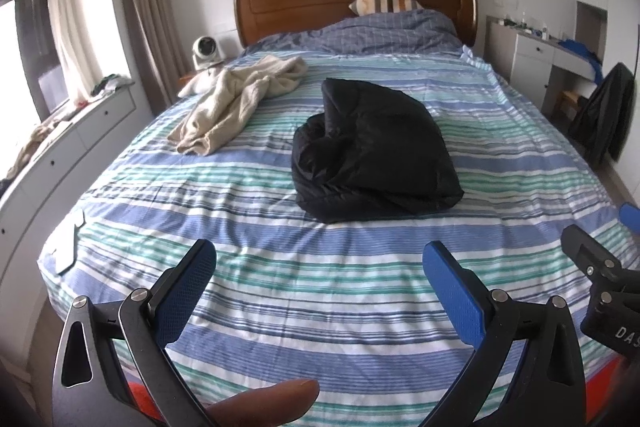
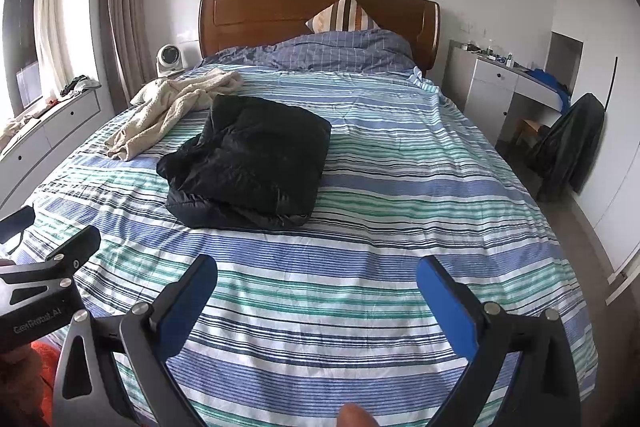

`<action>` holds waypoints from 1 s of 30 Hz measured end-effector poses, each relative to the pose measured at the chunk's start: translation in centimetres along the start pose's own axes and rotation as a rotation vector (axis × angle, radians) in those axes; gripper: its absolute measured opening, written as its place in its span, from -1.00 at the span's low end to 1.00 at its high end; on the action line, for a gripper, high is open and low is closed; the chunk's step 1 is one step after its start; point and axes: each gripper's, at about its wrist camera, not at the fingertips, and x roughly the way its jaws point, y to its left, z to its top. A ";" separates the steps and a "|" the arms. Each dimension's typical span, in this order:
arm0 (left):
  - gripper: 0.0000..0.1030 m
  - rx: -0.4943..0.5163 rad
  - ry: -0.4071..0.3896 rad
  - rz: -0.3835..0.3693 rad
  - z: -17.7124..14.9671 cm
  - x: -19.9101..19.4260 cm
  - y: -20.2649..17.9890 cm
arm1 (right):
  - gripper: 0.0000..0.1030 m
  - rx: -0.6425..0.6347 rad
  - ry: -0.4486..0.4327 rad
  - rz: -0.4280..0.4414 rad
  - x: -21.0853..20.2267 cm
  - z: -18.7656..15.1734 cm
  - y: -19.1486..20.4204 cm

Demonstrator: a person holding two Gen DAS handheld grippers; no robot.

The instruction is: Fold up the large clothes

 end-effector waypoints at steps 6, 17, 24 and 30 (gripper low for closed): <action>0.99 0.020 0.000 0.018 0.1 -0.5 -0.4 | 0.97 -0.002 -0.003 0.004 -0.7 0.0 0.2; 0.99 0.009 0.000 0.027 0.1 -0.3 -0.2 | 0.97 -0.018 -0.006 -0.006 -0.8 0.0 0.5; 0.99 0.035 -0.025 0.025 0.2 -0.7 -0.6 | 0.97 -0.024 0.000 0.005 -0.7 0.1 0.9; 0.99 0.040 -0.037 0.018 0.5 -1.0 -0.9 | 0.97 -0.020 -0.003 0.006 -0.8 0.2 0.9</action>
